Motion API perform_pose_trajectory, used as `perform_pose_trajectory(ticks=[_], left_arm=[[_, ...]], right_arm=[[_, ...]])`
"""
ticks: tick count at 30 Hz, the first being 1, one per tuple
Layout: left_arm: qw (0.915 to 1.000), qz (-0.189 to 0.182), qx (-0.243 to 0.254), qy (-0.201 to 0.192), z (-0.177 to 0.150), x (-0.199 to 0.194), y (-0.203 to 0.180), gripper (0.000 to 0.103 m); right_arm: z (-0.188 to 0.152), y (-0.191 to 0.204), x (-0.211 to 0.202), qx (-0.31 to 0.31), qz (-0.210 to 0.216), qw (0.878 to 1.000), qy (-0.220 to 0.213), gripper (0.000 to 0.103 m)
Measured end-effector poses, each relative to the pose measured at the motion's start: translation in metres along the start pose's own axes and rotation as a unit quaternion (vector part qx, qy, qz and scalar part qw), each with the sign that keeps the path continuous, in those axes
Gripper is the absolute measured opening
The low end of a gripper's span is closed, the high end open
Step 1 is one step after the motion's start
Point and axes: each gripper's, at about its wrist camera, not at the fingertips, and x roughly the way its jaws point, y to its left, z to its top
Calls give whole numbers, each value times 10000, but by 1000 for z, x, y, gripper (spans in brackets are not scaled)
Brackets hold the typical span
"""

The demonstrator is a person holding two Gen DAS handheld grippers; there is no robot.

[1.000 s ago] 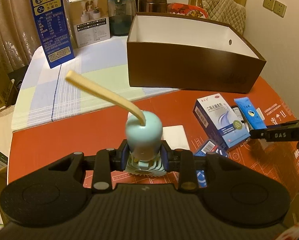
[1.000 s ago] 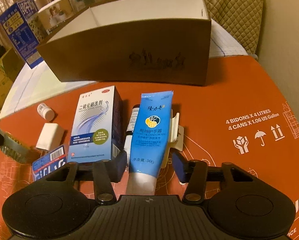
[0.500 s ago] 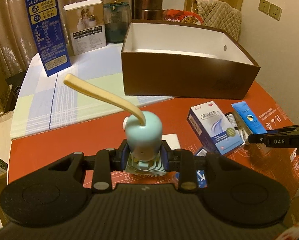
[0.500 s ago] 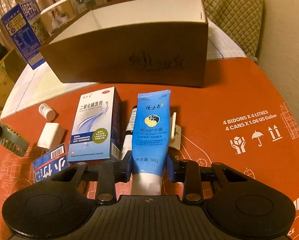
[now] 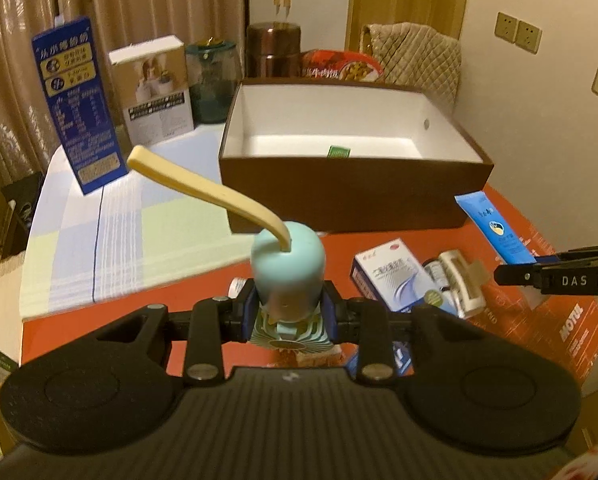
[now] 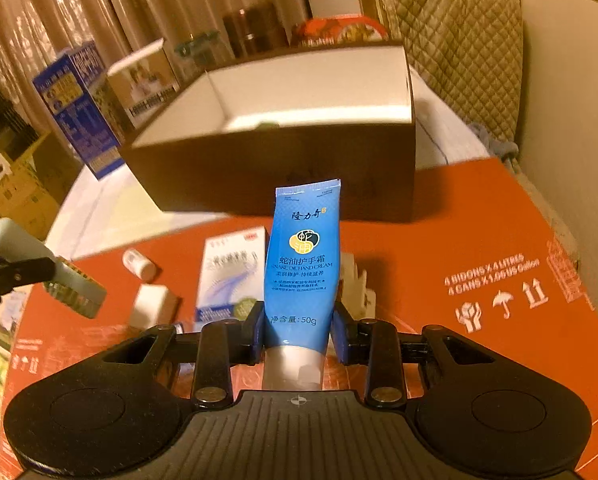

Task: Organize rigid objects
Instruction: 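Carry the fan and blue tube over the brown box with both tools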

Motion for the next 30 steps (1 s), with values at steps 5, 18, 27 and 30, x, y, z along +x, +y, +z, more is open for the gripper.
perform_pose_trajectory(ticks=[5,18,27,30], left_arm=[[9999,-21,92,-101,16,-1,-5,28],[9985,-23,218,-504,79,11,-8,28],[9973,-31,387,-616,131,44,-8,28],[9975,-50,410,-575,147,61,-6,28]], right_arm=[[19,5,-8,31,115,9998,-146,30],[83,5,1,27,243,9986,-464,30],[133,-1,29,21,179,9980,-608,30],[147,-5,42,34,99,9980,-617,30]])
